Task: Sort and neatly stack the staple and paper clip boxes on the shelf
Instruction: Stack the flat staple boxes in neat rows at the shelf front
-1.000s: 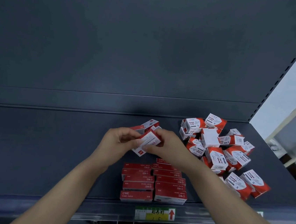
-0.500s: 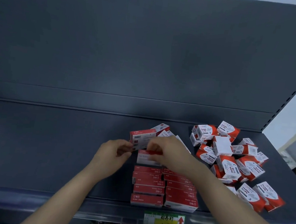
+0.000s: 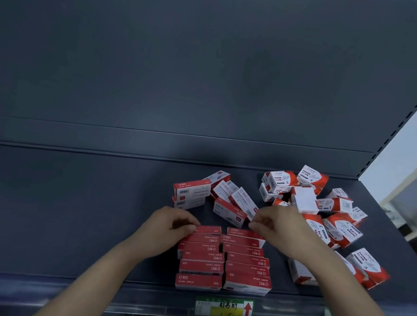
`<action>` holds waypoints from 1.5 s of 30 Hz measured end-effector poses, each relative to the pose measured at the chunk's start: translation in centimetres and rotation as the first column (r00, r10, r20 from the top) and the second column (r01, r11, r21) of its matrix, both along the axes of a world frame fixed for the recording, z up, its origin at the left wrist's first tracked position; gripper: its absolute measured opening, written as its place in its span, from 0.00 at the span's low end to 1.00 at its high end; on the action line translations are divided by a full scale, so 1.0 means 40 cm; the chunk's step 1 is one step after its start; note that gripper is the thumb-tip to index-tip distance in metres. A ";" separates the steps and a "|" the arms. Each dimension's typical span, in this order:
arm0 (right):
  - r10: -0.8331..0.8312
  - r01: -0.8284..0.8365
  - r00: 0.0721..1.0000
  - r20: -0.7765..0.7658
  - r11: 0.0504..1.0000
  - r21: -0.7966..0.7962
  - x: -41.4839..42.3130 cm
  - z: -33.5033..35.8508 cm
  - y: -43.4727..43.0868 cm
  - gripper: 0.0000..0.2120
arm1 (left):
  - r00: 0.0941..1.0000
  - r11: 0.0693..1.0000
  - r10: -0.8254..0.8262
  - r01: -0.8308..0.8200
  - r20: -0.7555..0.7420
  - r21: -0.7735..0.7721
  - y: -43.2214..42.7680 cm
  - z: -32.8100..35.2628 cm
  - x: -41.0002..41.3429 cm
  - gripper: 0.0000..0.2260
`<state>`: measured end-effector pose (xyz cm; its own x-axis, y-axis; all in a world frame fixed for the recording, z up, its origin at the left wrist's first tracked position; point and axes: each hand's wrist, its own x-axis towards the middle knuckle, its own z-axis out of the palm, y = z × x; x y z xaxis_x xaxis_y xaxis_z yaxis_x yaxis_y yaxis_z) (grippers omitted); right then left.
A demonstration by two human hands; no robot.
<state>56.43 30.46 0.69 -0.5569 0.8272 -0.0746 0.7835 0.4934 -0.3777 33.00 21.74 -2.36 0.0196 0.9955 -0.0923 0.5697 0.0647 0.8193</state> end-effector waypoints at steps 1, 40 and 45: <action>0.017 -0.017 1.000 0.006 0.999 -0.030 0.005 -0.004 -0.004 0.08 | 1.000 1.000 -0.016 0.016 -0.014 -0.002 0.000 -0.001 -0.001 0.07; -0.010 0.008 1.000 0.021 0.992 0.128 -0.076 0.040 0.063 0.13 | 0.827 0.973 0.162 -0.045 -0.538 0.225 0.113 0.105 0.018 0.08; -0.071 0.037 0.969 0.238 0.989 0.146 -0.112 0.003 0.096 0.23 | 0.660 0.993 0.120 -0.087 -0.742 0.083 0.142 0.090 -0.003 0.13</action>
<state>51.96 34.30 0.80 -0.4904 0.8675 -0.0834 0.8700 0.4818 -0.1048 32.88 27.42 1.22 -0.1429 0.9897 0.0065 0.9817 0.1409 0.1277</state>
